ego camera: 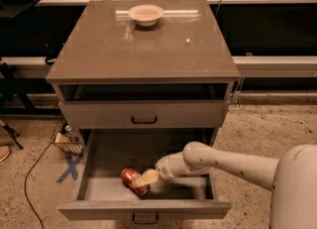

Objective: Place coke can into middle drawer

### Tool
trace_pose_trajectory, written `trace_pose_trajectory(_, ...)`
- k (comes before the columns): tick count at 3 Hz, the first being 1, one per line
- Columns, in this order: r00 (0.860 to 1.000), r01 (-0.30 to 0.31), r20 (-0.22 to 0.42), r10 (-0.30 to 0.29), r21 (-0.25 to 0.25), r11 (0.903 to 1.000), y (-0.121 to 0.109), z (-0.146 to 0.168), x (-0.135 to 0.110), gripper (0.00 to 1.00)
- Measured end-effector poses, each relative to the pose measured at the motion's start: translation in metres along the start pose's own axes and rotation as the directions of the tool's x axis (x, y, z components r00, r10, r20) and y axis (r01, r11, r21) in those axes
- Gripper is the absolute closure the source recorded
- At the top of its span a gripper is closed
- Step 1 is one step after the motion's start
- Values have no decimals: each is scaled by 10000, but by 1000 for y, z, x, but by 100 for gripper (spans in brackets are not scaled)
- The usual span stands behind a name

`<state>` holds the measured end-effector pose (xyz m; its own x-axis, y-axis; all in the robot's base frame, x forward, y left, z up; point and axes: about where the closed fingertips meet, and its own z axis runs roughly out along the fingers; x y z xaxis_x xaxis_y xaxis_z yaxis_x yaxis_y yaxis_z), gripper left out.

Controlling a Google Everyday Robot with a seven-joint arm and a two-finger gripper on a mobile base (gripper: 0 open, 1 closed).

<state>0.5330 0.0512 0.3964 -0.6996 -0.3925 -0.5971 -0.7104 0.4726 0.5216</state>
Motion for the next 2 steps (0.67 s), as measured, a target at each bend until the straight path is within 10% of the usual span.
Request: trace_pose_trajectory(2, 9900, 568, 1224, -706, 1129, 9920, 6, -108, -13, 0)
